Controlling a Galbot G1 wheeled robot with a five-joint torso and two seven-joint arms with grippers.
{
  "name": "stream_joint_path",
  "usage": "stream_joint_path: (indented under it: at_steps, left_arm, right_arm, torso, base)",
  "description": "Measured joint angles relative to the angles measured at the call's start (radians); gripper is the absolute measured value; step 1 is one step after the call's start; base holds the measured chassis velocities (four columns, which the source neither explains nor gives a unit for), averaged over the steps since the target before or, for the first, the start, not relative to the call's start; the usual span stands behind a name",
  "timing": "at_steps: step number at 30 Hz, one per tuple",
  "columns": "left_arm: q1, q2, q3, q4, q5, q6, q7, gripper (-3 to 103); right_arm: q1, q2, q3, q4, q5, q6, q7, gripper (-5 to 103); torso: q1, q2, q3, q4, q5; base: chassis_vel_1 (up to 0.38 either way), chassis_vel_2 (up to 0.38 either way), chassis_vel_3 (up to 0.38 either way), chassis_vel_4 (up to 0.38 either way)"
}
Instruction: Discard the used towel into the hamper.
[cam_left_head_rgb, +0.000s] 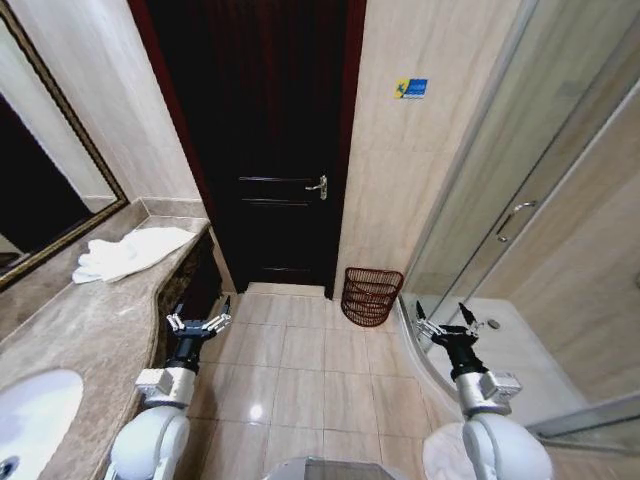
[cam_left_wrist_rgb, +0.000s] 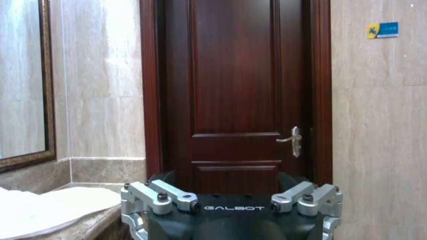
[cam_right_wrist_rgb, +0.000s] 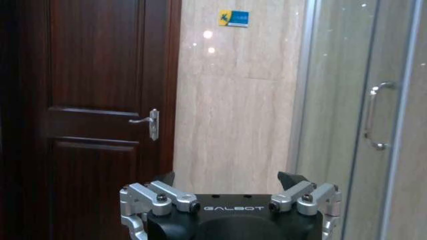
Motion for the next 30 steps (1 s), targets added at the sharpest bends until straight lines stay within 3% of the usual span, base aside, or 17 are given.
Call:
stream_joint_path:
  at_steps: [30]
  left_arm:
    - [0.000, -0.024, 0.004, 0.030, 0.031, -0.013, 0.003, 100]
  right_arm:
    - [0.008, -0.017, 0.000, -0.027, 0.039, 0.000, -0.002, 100]
  torso:
    - [0.000, 0.000, 0.000, -0.0001, -0.0002]
  base:
    - [0.026, 0.171, 0.170, 0.024]
